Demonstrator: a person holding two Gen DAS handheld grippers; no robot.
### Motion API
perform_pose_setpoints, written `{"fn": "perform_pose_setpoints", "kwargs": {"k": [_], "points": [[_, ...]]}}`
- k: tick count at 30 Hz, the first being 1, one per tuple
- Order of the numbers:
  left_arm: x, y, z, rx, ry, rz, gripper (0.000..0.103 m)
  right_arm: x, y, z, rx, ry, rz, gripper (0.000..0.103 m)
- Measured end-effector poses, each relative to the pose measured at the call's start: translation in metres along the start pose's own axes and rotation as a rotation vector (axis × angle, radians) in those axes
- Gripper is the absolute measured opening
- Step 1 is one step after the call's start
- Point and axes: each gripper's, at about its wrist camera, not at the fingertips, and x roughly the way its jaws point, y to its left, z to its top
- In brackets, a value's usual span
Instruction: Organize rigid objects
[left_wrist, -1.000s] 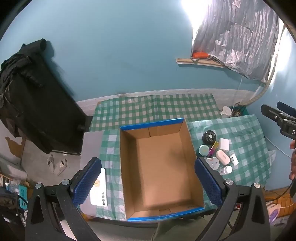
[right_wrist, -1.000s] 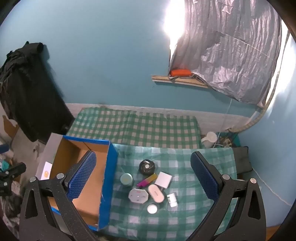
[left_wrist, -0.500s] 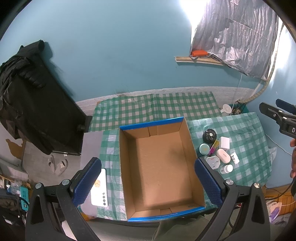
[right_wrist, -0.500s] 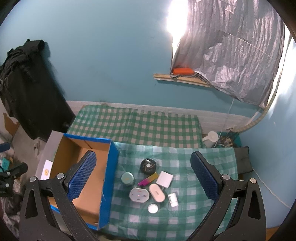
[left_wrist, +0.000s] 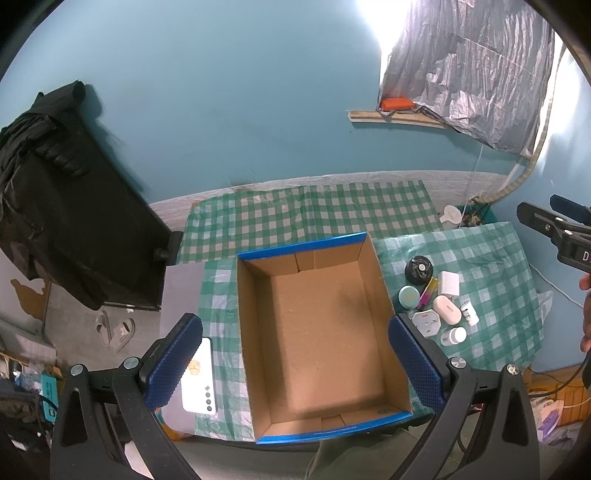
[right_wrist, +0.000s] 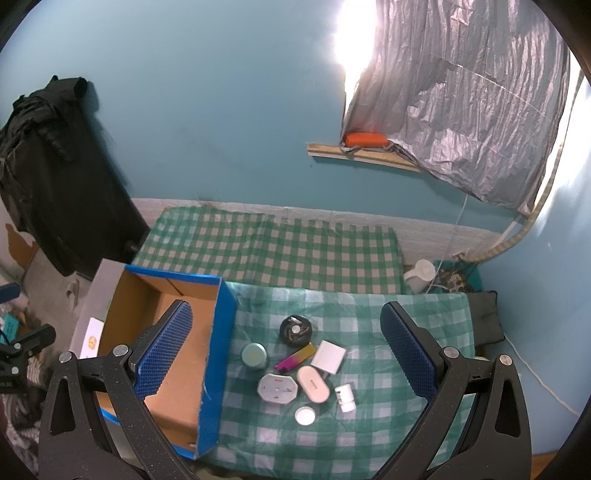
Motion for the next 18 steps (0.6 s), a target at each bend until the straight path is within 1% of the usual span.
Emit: {"fn": "perform_pose_setpoints", "kwargs": {"k": [18], "points": [[0.0042, 0.001, -0.0035, 0.004, 0.005, -0.005, 0.102, 0.0009, 0.0014, -0.0003, 0.0, 0.01, -0.004, 0.101]]}}
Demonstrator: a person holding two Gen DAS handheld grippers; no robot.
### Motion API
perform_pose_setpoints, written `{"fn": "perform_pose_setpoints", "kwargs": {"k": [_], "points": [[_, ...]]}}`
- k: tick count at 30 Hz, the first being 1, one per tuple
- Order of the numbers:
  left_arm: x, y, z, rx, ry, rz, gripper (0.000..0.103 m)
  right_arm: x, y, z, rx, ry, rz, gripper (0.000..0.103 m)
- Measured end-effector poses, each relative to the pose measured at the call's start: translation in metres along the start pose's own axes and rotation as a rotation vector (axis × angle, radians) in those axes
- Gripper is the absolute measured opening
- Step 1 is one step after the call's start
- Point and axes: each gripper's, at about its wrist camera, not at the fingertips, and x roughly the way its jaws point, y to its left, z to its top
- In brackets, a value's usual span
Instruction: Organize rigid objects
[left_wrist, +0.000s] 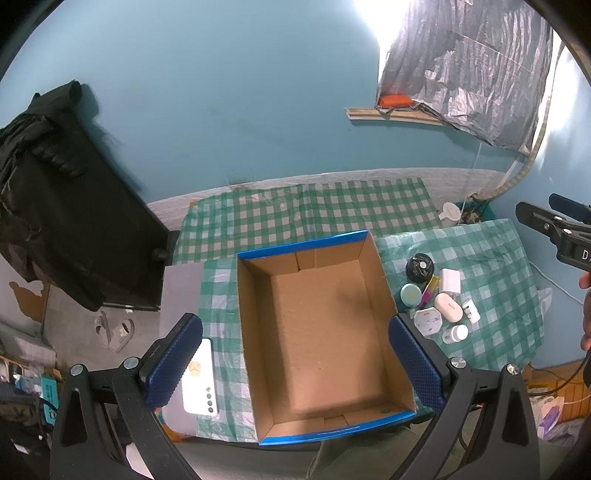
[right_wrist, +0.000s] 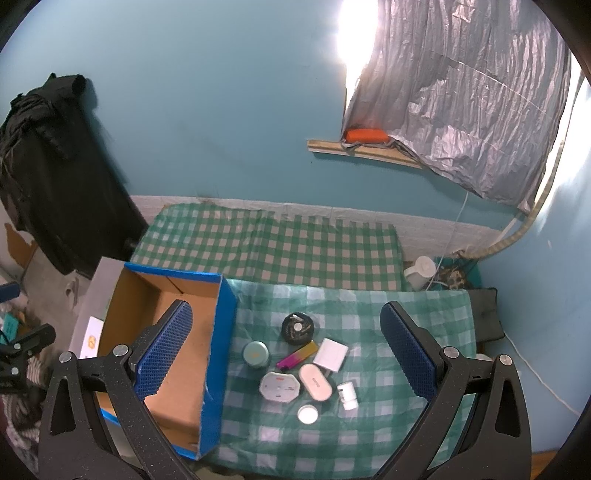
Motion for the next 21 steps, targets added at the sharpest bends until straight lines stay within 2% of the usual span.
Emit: {"fn": "perform_pose_setpoints", "kwargs": {"k": [13, 21], "points": [[0.002, 0.001, 0.001, -0.002, 0.004, 0.002, 0.102, 0.004, 0.001, -0.007, 0.002, 0.009, -0.001, 0.101], [0.001, 0.001, -0.01, -0.003, 0.006, 0.011, 0.102, 0.004, 0.004, -0.006, -0.007, 0.029, 0.005, 0.101]]}}
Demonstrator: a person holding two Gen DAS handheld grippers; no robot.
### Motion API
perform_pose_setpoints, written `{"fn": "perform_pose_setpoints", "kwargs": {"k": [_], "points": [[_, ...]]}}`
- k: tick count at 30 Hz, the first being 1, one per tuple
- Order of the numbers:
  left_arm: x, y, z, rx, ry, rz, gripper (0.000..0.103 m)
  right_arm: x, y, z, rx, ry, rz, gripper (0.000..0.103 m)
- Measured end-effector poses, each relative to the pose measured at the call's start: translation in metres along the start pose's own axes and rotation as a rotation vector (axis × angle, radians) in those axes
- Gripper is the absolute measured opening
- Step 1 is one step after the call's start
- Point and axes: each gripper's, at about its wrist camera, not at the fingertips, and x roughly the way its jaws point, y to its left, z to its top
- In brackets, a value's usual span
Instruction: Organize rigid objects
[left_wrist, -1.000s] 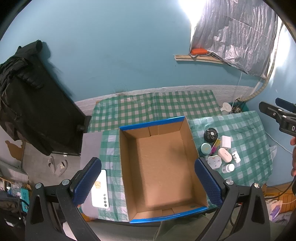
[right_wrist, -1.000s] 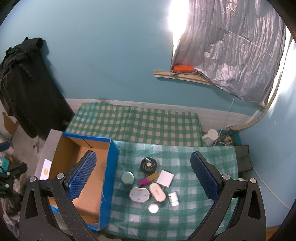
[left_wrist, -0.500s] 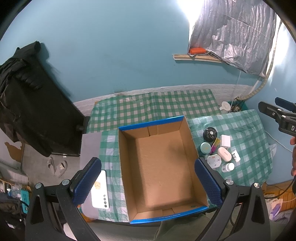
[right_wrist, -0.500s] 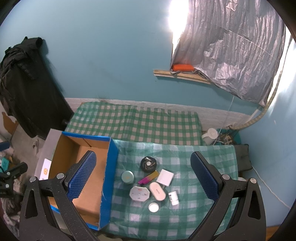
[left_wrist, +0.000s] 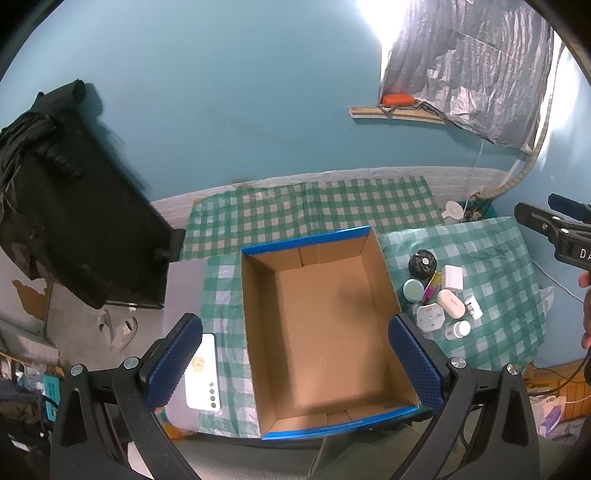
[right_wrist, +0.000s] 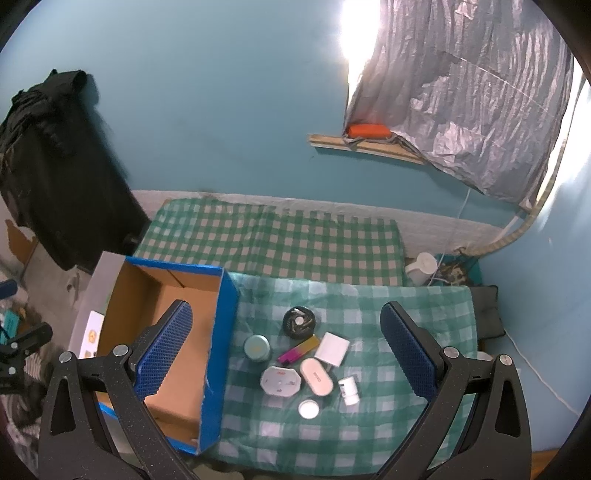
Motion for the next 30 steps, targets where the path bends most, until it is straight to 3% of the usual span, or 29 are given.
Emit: {"fn": "perform_pose_setpoints", "kwargs": {"k": [14, 30], "points": [[0.008, 0.013, -0.001, -0.001, 0.028, 0.03, 0.102, 0.003, 0.001, 0.0, -0.001, 0.025, 0.01, 0.101], [0.073, 0.062, -0.029, -0.047, 0.155, 0.119, 0.102, 0.053, -0.049, -0.021, 0.043, 0.144, 0.016, 0.101]]}}
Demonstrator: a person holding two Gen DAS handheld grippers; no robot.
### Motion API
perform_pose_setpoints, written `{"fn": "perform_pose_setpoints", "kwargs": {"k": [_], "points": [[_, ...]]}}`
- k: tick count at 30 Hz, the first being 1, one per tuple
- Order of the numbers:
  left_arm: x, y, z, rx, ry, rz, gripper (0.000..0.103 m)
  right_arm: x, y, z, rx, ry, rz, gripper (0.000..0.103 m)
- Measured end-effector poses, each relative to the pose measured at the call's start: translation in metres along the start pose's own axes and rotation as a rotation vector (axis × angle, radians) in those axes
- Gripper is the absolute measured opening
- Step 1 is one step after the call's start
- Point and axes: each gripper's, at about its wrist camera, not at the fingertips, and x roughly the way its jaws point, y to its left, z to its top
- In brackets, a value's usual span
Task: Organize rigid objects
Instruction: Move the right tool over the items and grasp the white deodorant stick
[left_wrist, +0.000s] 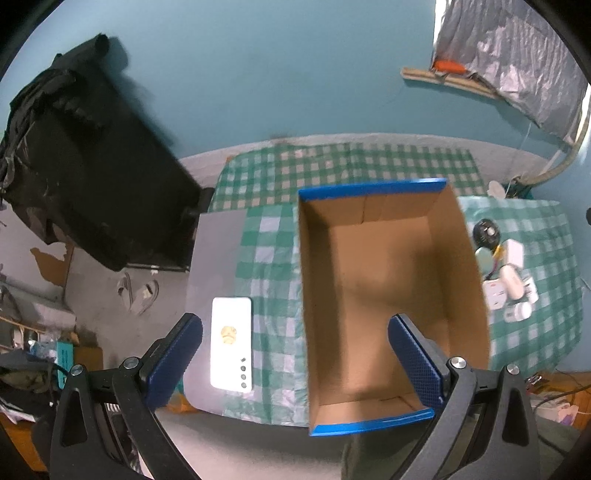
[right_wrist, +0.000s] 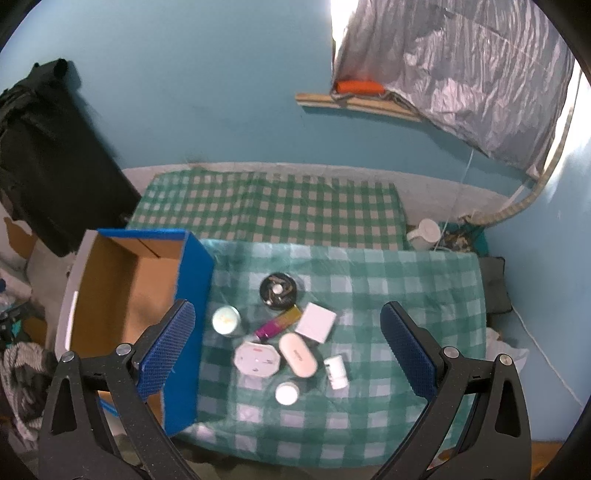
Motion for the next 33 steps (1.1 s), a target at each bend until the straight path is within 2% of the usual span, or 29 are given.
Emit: {"fn": "perform_pose_setpoints", "kwargs": {"k": [3, 7, 13, 16, 19, 23, 27, 31, 33], "points": [[0.015, 0.005, -0.006, -0.008, 0.033, -0.014, 0.102, 0.017, -0.008, -0.008, 0.007, 0.031, -0.002, 0.1], [0.034, 0.013, -0.016, -0.07, 0.072, -0.059, 0.101, 0.043, -0.022, -0.018, 0.011, 0.082, -0.03, 0.099], [0.062, 0.02, -0.026, -0.114, 0.128, -0.07, 0.101, 0.068, -0.033, -0.034, -0.005, 0.099, -0.009, 0.098], [0.078, 0.018, -0.034, -0.098, 0.158, -0.065, 0.096, 0.081, -0.038, -0.042, -0.014, 0.123, -0.016, 0.098], [0.096, 0.017, -0.044, -0.089, 0.206, -0.067, 0.086, 0.095, -0.044, -0.049, -0.027, 0.147, -0.03, 0.098], [0.113, 0.019, -0.057, -0.094, 0.259, -0.08, 0.08, 0.112, -0.055, -0.058, -0.036, 0.185, -0.042, 0.098], [0.118, 0.018, -0.064, -0.102, 0.267, -0.11, 0.078, 0.126, -0.065, -0.068, -0.047, 0.212, -0.046, 0.098], [0.126, 0.015, -0.069, -0.096, 0.294, -0.113, 0.067, 0.14, -0.073, -0.078, -0.062, 0.254, -0.062, 0.092], [0.132, 0.015, -0.073, -0.102, 0.308, -0.109, 0.066, 0.148, -0.077, -0.084, -0.059, 0.274, -0.058, 0.091]]}}
